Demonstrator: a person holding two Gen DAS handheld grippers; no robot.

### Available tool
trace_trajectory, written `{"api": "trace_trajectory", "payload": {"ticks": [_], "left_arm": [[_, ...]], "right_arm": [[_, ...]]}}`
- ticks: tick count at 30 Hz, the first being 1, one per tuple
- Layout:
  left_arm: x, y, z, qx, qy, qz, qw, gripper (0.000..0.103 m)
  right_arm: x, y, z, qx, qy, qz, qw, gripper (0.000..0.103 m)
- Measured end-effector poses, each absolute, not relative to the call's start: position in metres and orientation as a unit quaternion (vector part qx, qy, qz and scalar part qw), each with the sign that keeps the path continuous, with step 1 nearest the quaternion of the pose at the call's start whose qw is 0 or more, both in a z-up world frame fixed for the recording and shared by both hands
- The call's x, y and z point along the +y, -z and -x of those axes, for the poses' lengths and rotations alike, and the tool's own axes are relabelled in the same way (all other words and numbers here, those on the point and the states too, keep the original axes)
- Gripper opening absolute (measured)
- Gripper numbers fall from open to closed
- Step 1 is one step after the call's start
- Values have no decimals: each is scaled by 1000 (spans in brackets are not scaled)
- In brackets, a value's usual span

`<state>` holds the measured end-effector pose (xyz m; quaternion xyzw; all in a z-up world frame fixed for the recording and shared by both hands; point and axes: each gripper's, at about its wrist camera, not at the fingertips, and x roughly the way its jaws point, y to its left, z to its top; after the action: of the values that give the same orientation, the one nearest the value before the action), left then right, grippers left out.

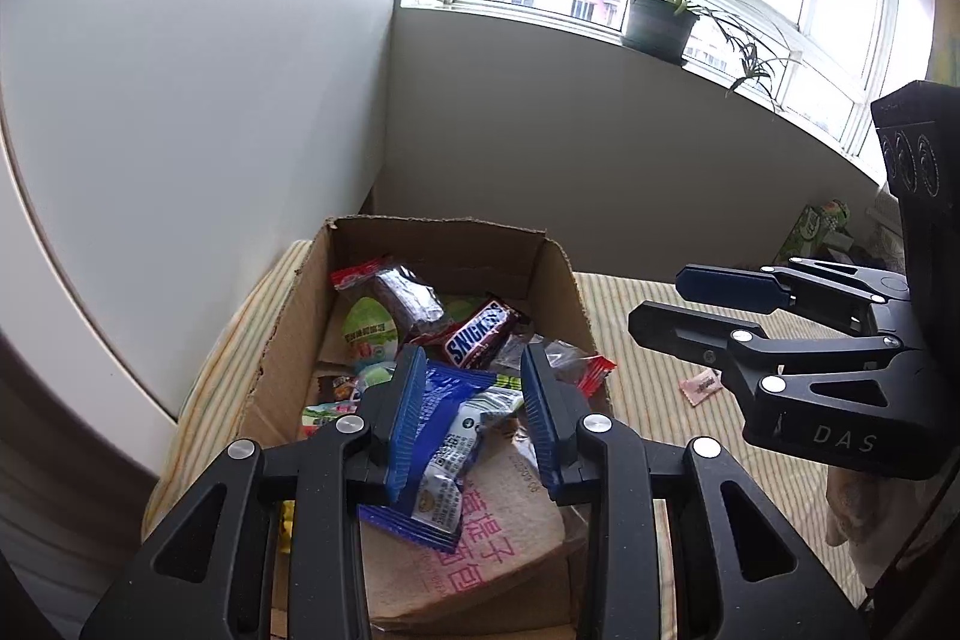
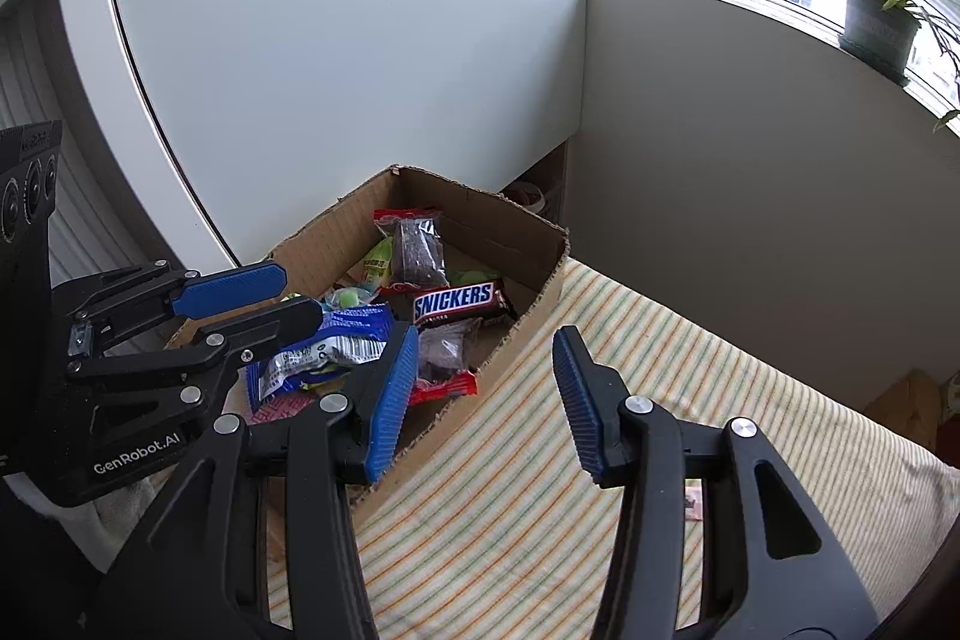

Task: Organize snacks
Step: 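Move both open grippers over the pink packet and black-and-white packet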

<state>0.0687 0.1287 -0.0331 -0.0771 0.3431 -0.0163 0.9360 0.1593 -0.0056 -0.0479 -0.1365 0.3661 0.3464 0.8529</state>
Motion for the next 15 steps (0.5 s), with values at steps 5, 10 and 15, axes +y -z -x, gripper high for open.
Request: {"api": "trace_trajectory", "payload": {"ticks": [5, 10, 15], "left_arm": [[103, 29, -66, 341, 35, 67, 937, 31], [77, 29, -66, 345, 58, 62, 935, 31], [43, 32, -74, 356, 88, 57, 929, 31]], "right_arm": [[-44, 50, -155, 379, -320, 135, 858, 49], [-82, 53, -151, 395, -296, 127, 860, 49], [-131, 59, -146, 417, -271, 103, 861, 49]]}}
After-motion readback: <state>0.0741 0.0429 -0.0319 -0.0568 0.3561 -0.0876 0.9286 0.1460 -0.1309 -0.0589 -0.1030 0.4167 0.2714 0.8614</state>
